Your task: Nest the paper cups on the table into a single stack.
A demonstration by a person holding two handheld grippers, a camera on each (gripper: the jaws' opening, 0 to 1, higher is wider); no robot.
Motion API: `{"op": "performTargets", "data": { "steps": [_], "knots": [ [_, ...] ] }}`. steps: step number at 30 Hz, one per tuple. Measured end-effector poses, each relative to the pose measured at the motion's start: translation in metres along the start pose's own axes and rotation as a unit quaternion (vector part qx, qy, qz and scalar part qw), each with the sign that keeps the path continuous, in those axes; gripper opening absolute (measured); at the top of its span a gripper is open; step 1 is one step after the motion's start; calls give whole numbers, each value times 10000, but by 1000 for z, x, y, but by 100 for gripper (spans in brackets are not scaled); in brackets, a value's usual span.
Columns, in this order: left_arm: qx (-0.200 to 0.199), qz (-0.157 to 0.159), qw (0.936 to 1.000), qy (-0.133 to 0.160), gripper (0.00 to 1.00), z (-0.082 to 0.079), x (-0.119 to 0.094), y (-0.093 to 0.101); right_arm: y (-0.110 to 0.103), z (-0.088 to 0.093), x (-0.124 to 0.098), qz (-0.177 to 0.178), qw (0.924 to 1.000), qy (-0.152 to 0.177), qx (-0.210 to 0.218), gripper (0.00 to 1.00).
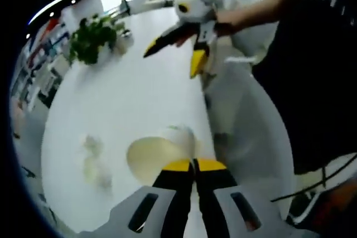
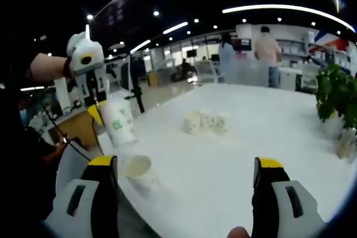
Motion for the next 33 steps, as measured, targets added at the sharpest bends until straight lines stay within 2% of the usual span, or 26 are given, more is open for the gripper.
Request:
{"op": "performTargets", "data": {
  "steps": [2, 6, 8, 11, 18, 21, 24, 33],
  "knots": [
    [395, -89, 9991, -109, 0, -4, 5, 4, -1, 2, 0, 1, 10000, -53, -70, 100],
    [702, -98, 9968, -376, 0, -2, 14, 6, 0, 5, -1, 0, 10000, -54, -27, 100],
    [980, -102, 9937, -540, 0, -1, 18, 6, 0, 6, -1, 3, 10000, -46, 8, 100],
    [1408, -116, 9883, -571, 0, -2, 23, 8, 0, 6, -1, 5, 10000, -39, 20, 100],
    [1527, -96, 9852, -770, 0, 1, 34, 6, 1, 9, 0, 1, 9999, -21, 106, 100],
    [1803, -144, 9793, -913, 0, 3, 39, 5, 3, 11, 0, 13, 9999, -25, 129, 100],
    [2048, -92, 9744, -923, 0, 3, 44, 6, 4, 13, 0, 20, 9998, -24, 175, 100],
    [2257, 18, 9682, -1074, 0, 5, 60, 7, 10, 16, -3, 62, 9995, 2, 307, 100]
  ]
}}
Point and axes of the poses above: the point that each gripper's makers call its tool centre point, and the gripper's own axes: x roughly forward along the fingers, y roughly to its right, z roughly out of its underside, the point moved 8 cm from there along -x, roughly backward along the fingers, and after that the axes turned 9 degrees about -y, right-handed, at the moved point
